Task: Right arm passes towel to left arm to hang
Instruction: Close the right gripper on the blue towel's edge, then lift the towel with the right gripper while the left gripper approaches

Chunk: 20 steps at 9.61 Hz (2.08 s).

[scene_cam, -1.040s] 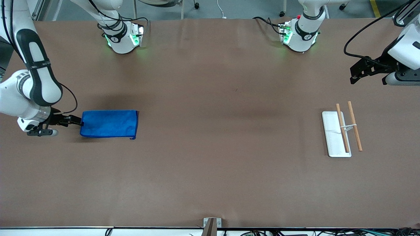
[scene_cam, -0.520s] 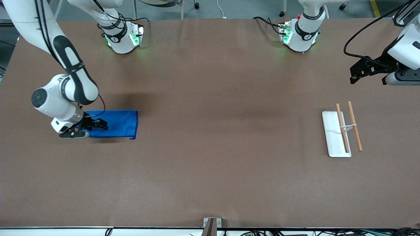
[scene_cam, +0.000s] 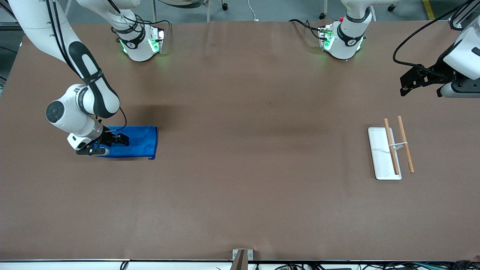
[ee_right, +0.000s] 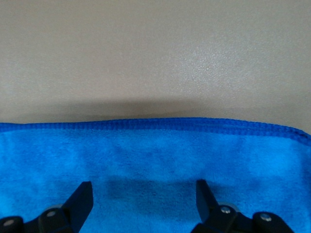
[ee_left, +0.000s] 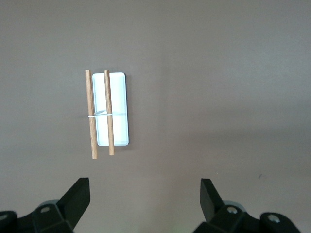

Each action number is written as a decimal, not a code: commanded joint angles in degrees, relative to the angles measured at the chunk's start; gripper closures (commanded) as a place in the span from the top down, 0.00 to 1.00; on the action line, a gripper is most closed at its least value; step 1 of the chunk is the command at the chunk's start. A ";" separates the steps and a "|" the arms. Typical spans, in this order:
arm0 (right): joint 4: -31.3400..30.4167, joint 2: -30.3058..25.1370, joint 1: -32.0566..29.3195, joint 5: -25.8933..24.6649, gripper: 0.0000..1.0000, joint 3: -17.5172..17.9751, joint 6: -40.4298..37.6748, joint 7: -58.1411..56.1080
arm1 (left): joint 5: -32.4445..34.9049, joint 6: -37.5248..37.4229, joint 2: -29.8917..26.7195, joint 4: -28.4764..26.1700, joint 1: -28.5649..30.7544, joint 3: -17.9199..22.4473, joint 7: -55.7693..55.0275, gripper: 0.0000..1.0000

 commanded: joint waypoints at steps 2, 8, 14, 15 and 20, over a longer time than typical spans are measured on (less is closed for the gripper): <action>-0.69 1.49 0.55 0.60 0.32 -0.30 2.38 0.13 | -0.58 -0.72 0.93 -0.43 0.07 -0.05 0.40 1.00; 0.09 -2.01 0.55 0.60 0.00 -0.21 -3.57 1.62 | -0.58 -0.72 0.93 -0.43 0.16 -0.05 0.49 1.00; 18.77 -7.83 0.90 0.86 0.00 0.31 -36.41 12.67 | -3.55 -0.54 1.88 -0.34 0.07 -0.14 0.58 1.00; 23.17 -7.65 1.42 1.04 0.00 0.66 -40.99 15.31 | -6.10 -0.19 2.85 -0.34 0.07 -0.14 0.49 1.00; 35.06 -7.74 10.28 10.17 0.00 0.75 -48.33 28.58 | -27.60 3.50 9.87 -0.60 -0.54 -0.49 3.02 1.00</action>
